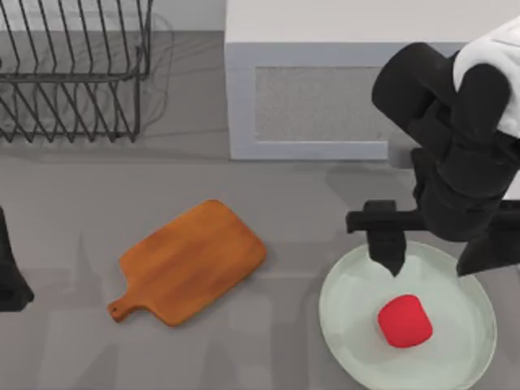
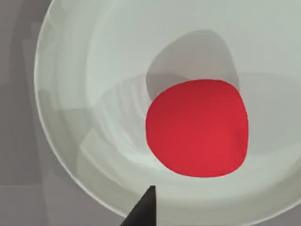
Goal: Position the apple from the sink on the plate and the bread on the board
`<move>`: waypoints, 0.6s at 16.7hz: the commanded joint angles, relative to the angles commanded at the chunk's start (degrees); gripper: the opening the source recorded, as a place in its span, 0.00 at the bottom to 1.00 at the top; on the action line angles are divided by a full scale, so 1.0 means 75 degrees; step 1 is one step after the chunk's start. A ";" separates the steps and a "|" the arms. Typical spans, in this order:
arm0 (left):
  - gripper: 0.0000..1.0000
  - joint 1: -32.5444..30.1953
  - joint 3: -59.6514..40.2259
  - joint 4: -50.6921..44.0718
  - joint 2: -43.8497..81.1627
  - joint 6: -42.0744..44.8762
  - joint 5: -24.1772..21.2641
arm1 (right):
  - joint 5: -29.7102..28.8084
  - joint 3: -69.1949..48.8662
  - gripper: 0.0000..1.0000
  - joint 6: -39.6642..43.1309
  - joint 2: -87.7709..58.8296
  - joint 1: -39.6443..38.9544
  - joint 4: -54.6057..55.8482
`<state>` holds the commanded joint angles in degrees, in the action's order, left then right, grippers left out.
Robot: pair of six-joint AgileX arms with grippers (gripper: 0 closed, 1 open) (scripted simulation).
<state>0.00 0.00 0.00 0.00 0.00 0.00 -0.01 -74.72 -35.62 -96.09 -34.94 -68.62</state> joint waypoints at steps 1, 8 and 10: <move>1.00 0.0000 0.0000 0.0000 0.0000 0.0000 0.0000 | 0.0000 0.0000 0.98 0.0000 0.0000 0.0000 0.0000; 1.00 0.0000 0.0000 0.0000 0.0000 0.0000 0.0000 | 0.0000 0.0000 1.00 0.0000 0.0000 0.0000 0.0000; 1.00 0.0000 0.0000 0.0000 0.0000 0.0000 0.0000 | 0.0000 0.0000 1.00 0.0001 -0.0006 0.0010 0.0000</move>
<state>0.00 0.00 0.00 0.00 0.00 0.00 -0.01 -74.72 -35.61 -96.14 -34.87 -68.62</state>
